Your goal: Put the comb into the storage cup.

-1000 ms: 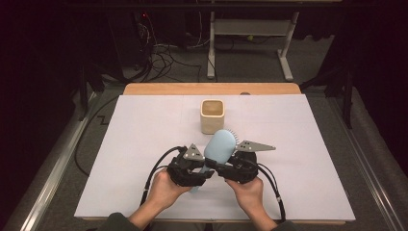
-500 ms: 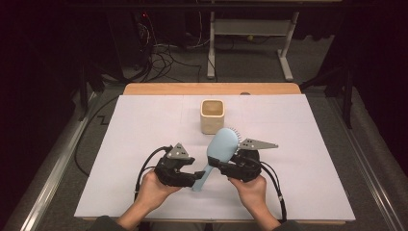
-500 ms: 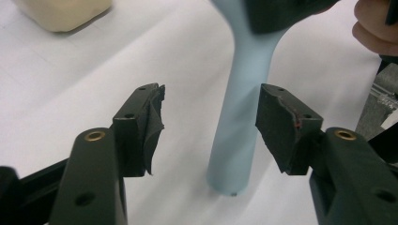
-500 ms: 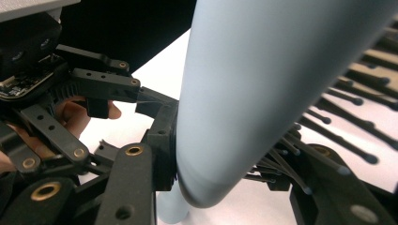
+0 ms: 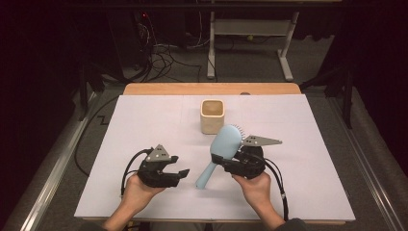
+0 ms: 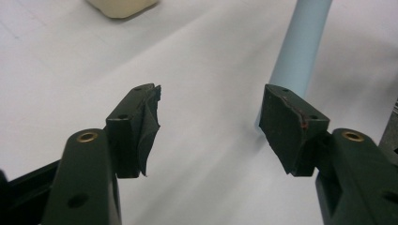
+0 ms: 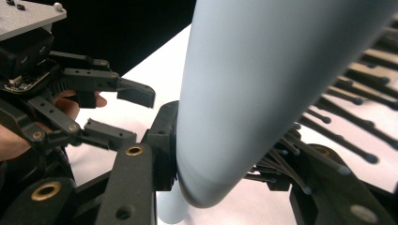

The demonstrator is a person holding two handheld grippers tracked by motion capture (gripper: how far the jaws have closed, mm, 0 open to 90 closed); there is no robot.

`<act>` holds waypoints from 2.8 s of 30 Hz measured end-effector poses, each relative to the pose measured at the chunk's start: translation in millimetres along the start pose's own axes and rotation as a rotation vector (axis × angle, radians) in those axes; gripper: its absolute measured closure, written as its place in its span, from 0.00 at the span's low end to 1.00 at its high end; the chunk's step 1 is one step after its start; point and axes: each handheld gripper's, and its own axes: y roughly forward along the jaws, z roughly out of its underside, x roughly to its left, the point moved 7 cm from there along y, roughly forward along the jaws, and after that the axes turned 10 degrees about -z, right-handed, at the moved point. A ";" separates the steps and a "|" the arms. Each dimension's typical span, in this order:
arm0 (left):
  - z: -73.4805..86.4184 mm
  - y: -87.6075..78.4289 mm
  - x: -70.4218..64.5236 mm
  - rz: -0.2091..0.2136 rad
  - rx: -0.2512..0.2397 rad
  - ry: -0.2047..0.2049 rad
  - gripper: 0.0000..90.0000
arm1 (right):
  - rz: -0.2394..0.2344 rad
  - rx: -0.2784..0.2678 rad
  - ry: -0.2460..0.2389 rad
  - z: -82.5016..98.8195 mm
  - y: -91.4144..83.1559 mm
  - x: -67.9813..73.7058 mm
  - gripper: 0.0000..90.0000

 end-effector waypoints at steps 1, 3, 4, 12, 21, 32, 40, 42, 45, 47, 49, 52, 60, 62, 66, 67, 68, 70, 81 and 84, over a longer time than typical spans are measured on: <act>1.6 -1.4 2.6 -0.004 -0.006 -0.007 0.42 | 0.001 0.001 0.001 -0.4 -0.4 -0.2 0.64; 4.6 -4.0 7.8 -0.013 -0.018 -0.022 0.41 | 0.004 0.005 0.000 -1.3 -1.2 -1.0 0.64; 6.0 -5.2 10.4 -0.018 -0.025 -0.024 0.41 | 0.005 0.007 -0.001 -1.7 -1.6 -1.3 0.64; 14.9 -11.5 25.7 -0.078 -0.065 -0.075 0.40 | 0.014 0.024 -0.010 -3.9 -2.8 -3.7 0.64; 32.6 -23.1 45.3 -0.131 -0.108 -0.113 0.37 | 0.032 0.036 -0.003 -5.5 -7.5 -9.7 0.63; 54.8 -31.6 62.5 -0.165 -0.143 -0.182 0.36 | 0.057 0.059 -0.015 -10.3 -11.3 -15.1 0.63; 64.8 -34.6 70.4 -0.191 -0.155 -0.210 0.36 | 0.077 0.069 -0.018 -14.4 -16.8 -19.1 0.63; 68.1 -35.8 72.0 -0.205 -0.157 -0.213 0.36 | 0.080 0.072 -0.021 -15.0 -17.7 -19.8 0.63; 73.7 -37.2 75.5 -0.216 -0.158 -0.227 0.35 | 0.082 0.076 -0.025 -15.7 -19.6 -20.4 0.63; 76.9 -37.9 77.7 -0.223 -0.161 -0.237 0.35 | 0.087 0.080 -0.023 -15.9 -20.8 -21.3 0.63; 79.2 -38.8 79.5 -0.219 -0.159 -0.248 0.35 | 0.093 0.083 -0.025 -16.0 -21.7 -22.6 0.63; 81.2 -41.0 81.9 -0.220 -0.163 -0.253 0.35 | 0.095 0.085 -0.023 -16.4 -22.7 -24.1 0.63; 89.4 -42.4 88.6 -0.257 -0.185 -0.272 0.35 | 0.113 0.102 -0.028 -21.2 -26.5 -26.9 0.63; 93.0 -41.1 89.8 -0.262 -0.180 -0.278 0.35 | 0.116 0.098 -0.031 -23.5 -28.3 -27.1 0.63; 98.3 -38.4 91.6 -0.270 -0.171 -0.282 0.35 | 0.126 0.101 -0.037 -27.7 -30.2 -28.0 0.63; 99.1 -38.0 92.0 -0.269 -0.170 -0.286 0.35 | 0.127 0.102 -0.037 -28.3 -30.2 -28.3 0.63; 99.8 -37.9 92.0 -0.269 -0.169 -0.288 0.35 | 0.129 0.103 -0.037 -29.0 -30.2 -28.7 0.63; 100.7 -38.5 92.1 -0.267 -0.173 -0.290 0.35 | 0.132 0.103 -0.038 -30.1 -30.4 -29.5 0.63; 103.1 -38.5 91.4 -0.263 -0.172 -0.290 0.35 | 0.149 0.110 -0.033 -34.1 -32.3 -34.0 0.63; 103.1 -38.4 90.8 -0.266 -0.172 -0.284 0.35 | 0.153 0.110 -0.039 -37.7 -33.3 -35.1 0.63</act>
